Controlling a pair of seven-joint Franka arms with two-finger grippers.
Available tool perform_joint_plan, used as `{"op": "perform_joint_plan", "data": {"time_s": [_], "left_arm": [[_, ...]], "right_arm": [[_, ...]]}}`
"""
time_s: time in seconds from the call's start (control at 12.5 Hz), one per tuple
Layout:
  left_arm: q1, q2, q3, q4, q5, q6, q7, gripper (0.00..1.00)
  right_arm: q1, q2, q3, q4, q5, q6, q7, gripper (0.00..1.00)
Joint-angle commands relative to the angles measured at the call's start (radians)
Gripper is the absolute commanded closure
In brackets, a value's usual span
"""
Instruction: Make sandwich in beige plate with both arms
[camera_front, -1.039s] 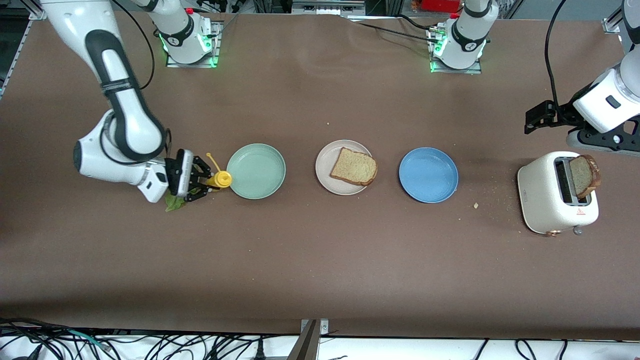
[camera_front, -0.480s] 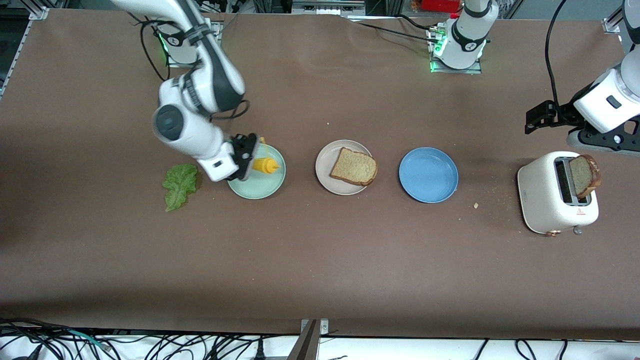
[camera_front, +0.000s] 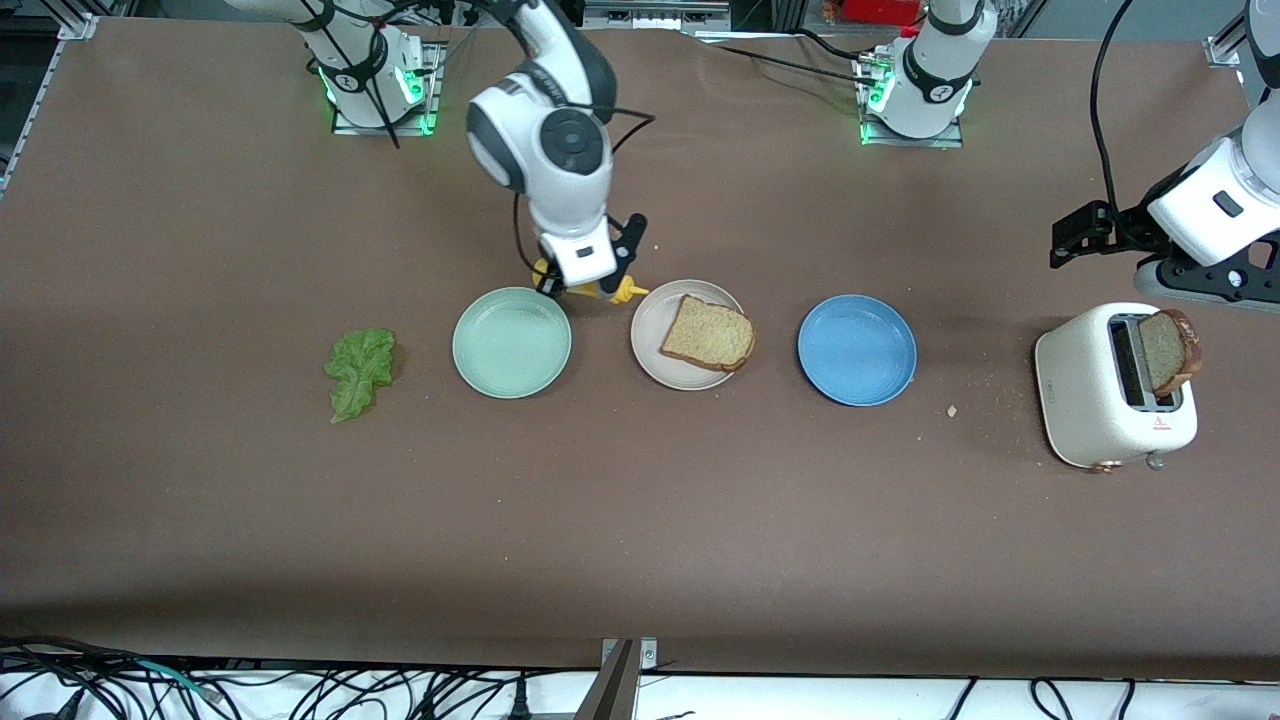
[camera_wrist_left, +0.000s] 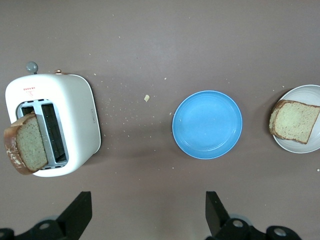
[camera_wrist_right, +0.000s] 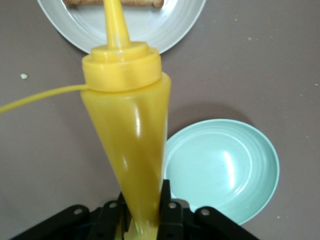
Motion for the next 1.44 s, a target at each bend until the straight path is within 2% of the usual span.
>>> {"op": "perform_joint_plan", "data": {"time_s": [0.0,0.16,0.56,0.72,1.36], "left_arm": [[0.001,-0.005,0.0,0.01,0.001,-0.019,0.003,0.0],[0.001,-0.005,0.0,0.01,0.003,-0.019,0.003,0.0],[0.001,-0.005,0.0,0.01,0.003,-0.019,0.003,0.0],[0.001,-0.005,0.0,0.01,0.003,-0.019,0.003,0.0],[0.001,-0.005,0.0,0.01,0.001,-0.019,0.003,0.0]], "right_arm": [[0.123,0.189,-0.11,0.216,-0.03,-0.136,0.069,1.0],[0.143,0.275,-0.13,0.314,-0.041,-0.181,0.086,1.0],[0.186,0.367,-0.192,0.345,-0.056,-0.183,0.084,1.0],[0.186,0.387,-0.193,0.345,-0.086,-0.174,0.083,1.0],[0.195,0.394,-0.219,0.383,-0.078,-0.18,0.072,1.0]]}}
